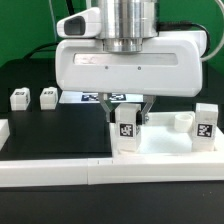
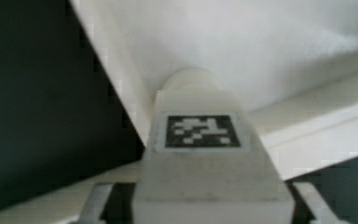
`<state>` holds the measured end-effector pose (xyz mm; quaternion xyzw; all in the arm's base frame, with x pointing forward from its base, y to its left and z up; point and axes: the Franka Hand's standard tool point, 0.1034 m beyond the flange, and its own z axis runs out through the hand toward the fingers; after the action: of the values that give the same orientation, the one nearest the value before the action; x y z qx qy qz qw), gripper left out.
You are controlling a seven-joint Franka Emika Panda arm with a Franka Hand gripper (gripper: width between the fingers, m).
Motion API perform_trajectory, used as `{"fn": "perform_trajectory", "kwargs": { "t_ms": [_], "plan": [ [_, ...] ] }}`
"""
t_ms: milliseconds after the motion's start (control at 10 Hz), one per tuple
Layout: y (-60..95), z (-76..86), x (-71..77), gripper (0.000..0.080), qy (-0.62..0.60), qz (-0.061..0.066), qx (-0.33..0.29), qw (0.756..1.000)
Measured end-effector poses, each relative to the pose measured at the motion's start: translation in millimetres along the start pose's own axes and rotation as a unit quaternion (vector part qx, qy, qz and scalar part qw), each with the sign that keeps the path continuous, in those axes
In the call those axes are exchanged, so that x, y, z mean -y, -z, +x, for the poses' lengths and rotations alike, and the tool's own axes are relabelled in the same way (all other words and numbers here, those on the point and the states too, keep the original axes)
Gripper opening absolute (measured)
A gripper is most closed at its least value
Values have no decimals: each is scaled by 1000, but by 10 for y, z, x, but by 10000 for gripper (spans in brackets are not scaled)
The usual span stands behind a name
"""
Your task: Assemble square table
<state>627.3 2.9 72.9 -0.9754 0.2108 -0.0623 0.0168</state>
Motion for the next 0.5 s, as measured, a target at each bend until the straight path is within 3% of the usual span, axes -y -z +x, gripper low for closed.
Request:
{"fn": "perform_trajectory", "kwargs": {
  "t_ms": [200, 400, 500],
  "plan": [
    [-8, 8, -14, 290, -103, -1, -2, 995],
    [-13, -29, -1, 290, -310, -2, -1, 951],
    [-19, -35, -2, 290, -380, 6, 1, 925]
  ]
}}
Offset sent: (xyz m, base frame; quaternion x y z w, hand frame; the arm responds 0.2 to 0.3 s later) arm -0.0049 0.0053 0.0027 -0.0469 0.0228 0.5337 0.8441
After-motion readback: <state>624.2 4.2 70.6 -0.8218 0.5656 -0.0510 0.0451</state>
